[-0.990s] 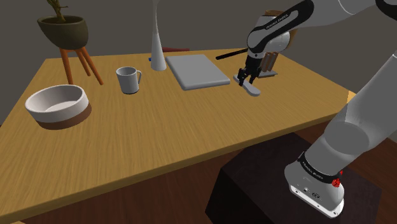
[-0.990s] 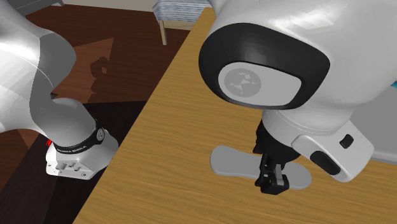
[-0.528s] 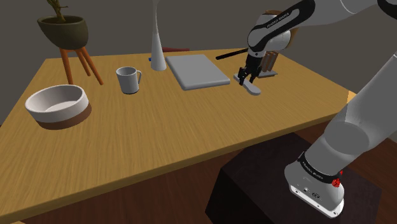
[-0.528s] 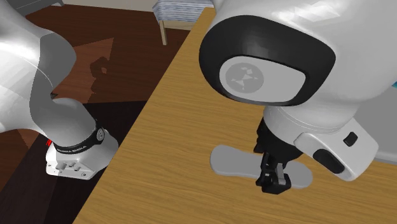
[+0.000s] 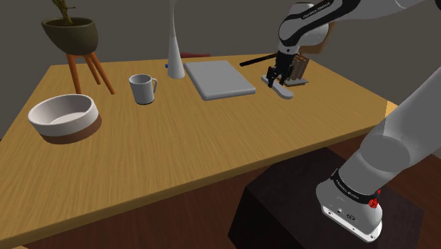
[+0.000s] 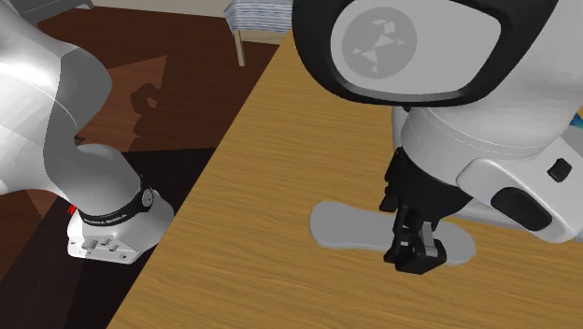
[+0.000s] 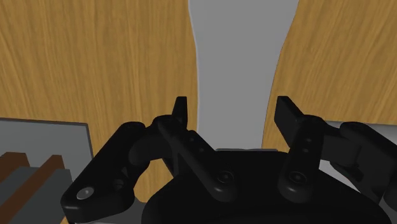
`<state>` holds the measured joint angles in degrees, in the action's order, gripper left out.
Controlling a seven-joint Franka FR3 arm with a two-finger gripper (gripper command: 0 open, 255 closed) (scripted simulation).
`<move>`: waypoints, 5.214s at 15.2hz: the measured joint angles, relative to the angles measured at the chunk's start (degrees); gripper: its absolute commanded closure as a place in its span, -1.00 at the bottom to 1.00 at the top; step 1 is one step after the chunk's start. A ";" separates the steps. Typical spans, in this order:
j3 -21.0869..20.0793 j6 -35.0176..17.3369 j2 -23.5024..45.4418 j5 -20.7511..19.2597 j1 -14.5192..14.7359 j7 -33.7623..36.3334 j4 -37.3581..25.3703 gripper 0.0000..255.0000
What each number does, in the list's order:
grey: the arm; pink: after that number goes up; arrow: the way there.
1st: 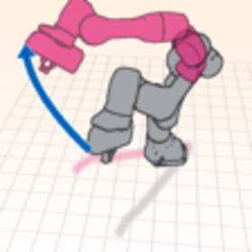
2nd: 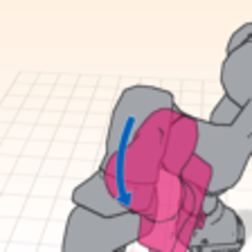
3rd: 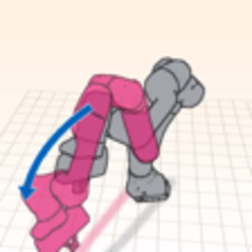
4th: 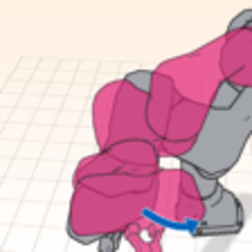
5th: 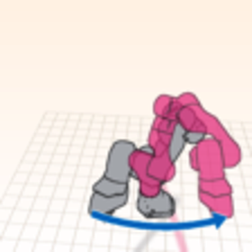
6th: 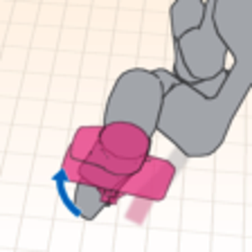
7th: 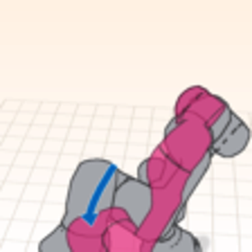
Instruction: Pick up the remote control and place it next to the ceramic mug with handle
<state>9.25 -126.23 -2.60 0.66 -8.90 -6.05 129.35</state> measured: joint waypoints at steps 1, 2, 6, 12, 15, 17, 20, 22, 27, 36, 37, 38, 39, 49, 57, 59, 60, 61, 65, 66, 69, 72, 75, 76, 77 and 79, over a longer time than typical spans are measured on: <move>-0.03 0.85 -0.42 -0.10 0.01 0.11 -0.43 1.00; -0.06 1.55 -0.81 -0.17 0.04 0.22 -0.75 1.00; -0.13 4.69 -2.38 -0.47 0.04 0.49 -2.33 1.00; -0.19 9.27 -3.94 -0.74 0.03 0.70 -5.39 1.00; -0.23 11.56 -4.79 -0.89 0.02 0.82 -6.83 1.00; -0.25 12.96 -4.99 -0.91 0.03 0.85 -8.03 1.00; -0.32 15.29 -5.42 -0.97 0.07 0.97 -9.93 1.00; -0.37 16.98 -5.75 -1.00 0.09 1.06 -11.30 1.00; -2.81 18.46 -6.24 -0.63 1.93 5.11 -12.30 1.00; -10.23 17.78 -6.61 0.62 7.43 17.54 -11.40 1.00; -11.09 17.85 -6.11 0.75 8.07 18.99 -12.00 1.00; -11.85 17.99 -5.51 0.86 8.64 20.30 -12.77 1.00; -12.54 18.20 -5.39 0.96 9.17 21.50 -13.12 1.00; -20.02 18.68 1.73 0.63 15.36 35.30 -21.01 1.00; -24.62 20.57 11.08 -1.93 20.86 45.89 -32.28 1.00; -25.51 21.97 14.90 -3.14 22.60 48.52 -37.38 1.00; -25.88 22.90 16.82 -3.75 23.53 49.85 -40.05 1.00; -26.24 23.21 18.37 -4.28 24.49 51.17 -41.81 1.00; -27.16 27.24 26.84 -6.97 29.02 55.94 -53.93 1.00; -27.30 28.30 28.58 -7.51 30.15 56.93 -56.65 1.00; -27.34 28.68 31.04 -8.23 31.46 58.02 -59.43 1.00; -27.32 26.70 31.04 -8.26 31.37 58.21 -57.41 1.00; -27.28 24.28 30.83 -8.25 31.12 58.28 -54.76 1.00; -27.29 23.44 30.70 -8.25 31.08 58.39 -53.79 1.00; -27.24 22.77 31.01 -8.33 31.05 58.35 -53.42 1.00; -27.23 21.25 31.05 -8.38 31.03 58.54 -51.92 1.00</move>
<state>-17.98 -104.98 28.45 -7.72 22.13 52.49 77.43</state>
